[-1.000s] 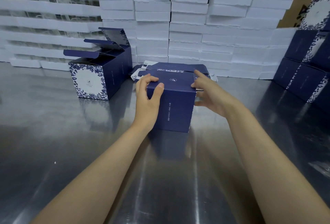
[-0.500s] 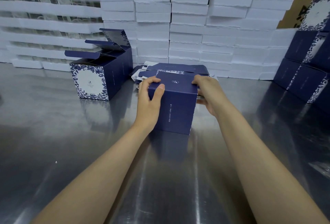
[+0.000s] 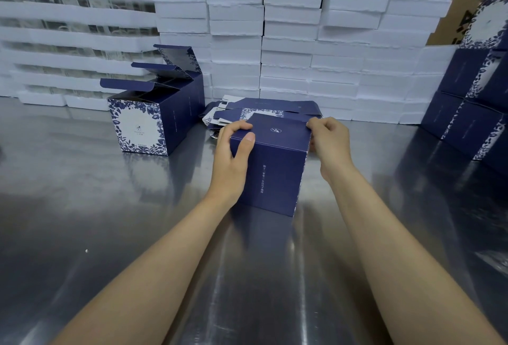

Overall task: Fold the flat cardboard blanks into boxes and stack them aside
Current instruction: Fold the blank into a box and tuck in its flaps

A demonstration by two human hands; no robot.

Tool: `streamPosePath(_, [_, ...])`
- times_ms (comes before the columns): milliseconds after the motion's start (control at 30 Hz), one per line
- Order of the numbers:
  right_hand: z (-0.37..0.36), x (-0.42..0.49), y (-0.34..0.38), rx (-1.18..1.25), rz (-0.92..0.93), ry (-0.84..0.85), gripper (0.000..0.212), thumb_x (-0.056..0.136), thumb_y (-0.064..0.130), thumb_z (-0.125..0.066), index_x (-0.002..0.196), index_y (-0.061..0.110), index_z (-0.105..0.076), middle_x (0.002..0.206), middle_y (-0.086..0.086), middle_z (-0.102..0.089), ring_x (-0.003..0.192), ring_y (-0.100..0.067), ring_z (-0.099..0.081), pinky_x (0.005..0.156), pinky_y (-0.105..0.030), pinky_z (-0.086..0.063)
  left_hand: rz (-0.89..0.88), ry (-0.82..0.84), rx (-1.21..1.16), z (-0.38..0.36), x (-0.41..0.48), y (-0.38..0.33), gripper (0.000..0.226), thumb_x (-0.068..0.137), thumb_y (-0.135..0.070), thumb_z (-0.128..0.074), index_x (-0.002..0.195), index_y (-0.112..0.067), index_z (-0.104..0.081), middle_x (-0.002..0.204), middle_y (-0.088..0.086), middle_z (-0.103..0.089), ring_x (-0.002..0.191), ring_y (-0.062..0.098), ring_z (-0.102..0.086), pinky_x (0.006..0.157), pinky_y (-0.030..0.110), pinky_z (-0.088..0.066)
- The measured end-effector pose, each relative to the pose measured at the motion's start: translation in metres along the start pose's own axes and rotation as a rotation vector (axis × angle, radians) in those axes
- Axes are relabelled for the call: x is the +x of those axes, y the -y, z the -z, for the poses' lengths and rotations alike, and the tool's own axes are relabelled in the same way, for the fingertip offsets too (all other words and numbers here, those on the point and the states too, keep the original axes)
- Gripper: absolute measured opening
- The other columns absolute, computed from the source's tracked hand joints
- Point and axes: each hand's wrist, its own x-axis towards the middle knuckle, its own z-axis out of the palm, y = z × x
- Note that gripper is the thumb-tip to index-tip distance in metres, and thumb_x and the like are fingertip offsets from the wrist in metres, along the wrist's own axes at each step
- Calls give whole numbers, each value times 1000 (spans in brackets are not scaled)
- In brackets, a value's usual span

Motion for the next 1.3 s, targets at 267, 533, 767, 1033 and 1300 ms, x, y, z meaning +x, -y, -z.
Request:
streamPosePath(267, [5,3,3,-17,-17,54,21,85,11,-56,67,16,-48,78,-9,-51,68,-22,-45,58,-27,-41,-8,3,7,0,0,2,23,91,-34,-48,109,-23,-58,119,-11,-59,117,4,-50,100,15,-34])
streamPosePath(533, [20,4,13,-115,-111,210,15,83,21,-64,69,18,-58,61,1,-56,49,-13,-50,46,-17,-44,39,-26,-92,2,3,1,34,88,-32,-46,112,-18,-66,113,-21,-66,115,2,-56,97,13,-39])
streamPosePath(767, [39,2,19,-98,-239,607,21,87,23,-60,101,21,-75,93,5,-75,75,-11,-68,69,-23,-56,154,-17,-220,7,7,-2,40,79,-27,-42,102,-13,-72,113,6,-70,111,28,-61,99,43,-44])
streamPosePath(1033, [14,-12,18,145,-336,708,44,87,12,-38,123,16,-64,102,-9,-69,76,-21,-64,62,-27,-52,110,4,-246,5,10,1,35,78,-29,-41,91,-16,-70,97,-9,-71,93,10,-61,84,27,-45])
streamPosePath(1300, [12,-5,17,-35,-191,279,13,85,15,-61,73,20,-63,73,1,-63,62,-16,-58,61,-29,-49,176,-134,-17,5,2,14,24,102,-25,-39,105,-20,-62,109,-4,-66,102,8,-60,89,23,-44])
